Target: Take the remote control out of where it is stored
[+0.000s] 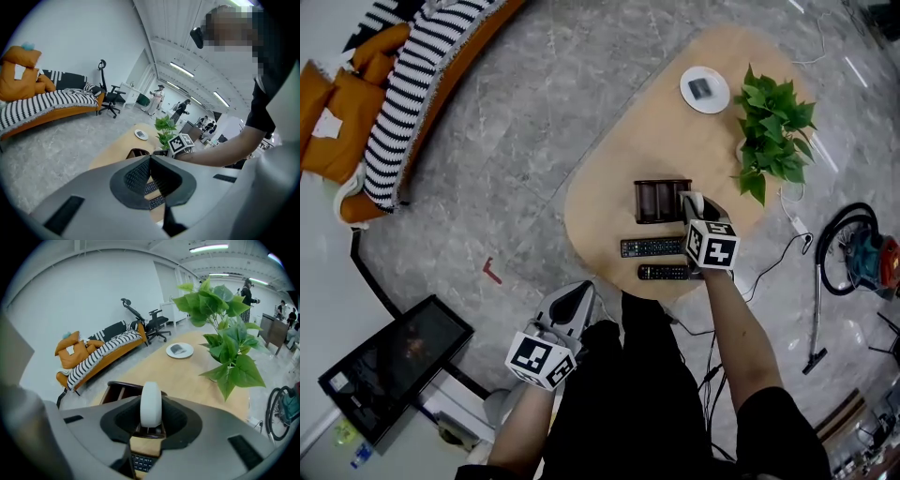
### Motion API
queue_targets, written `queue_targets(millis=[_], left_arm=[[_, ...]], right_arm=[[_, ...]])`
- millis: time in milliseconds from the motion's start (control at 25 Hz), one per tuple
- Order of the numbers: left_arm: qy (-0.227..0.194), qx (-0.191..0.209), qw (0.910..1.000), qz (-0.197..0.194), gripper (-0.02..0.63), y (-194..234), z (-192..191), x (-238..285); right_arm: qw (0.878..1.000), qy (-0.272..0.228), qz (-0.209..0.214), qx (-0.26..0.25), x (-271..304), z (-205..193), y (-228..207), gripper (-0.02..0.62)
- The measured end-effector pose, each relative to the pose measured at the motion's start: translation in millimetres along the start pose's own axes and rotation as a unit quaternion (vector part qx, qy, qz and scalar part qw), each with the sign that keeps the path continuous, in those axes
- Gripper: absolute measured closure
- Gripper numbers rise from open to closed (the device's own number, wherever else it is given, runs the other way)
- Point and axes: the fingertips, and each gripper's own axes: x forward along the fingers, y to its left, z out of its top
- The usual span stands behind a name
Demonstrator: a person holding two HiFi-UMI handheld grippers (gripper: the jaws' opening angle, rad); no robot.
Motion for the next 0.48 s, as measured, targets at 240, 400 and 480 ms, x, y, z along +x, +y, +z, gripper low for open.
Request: queue_targets(millis=[240, 400, 480], left_arm=[[-0.004, 0.015, 0.9997, -0.018, 0.598, -10, 7, 6], [-0.003, 0.027, 0.9990, -0.035, 0.598, -19, 14, 12], [0.001, 0.032, 0.9986, -0.041, 0.598, -23, 17, 15]], right_arm=[[0.997, -0.061, 0.014, 0.041, -47, 21, -4, 0.479], [0.992, -0.092, 0.014, 0.091, -73, 24, -20, 0.479], [0.984, -0.103, 0.012, 0.147, -84, 22, -36, 0.479]])
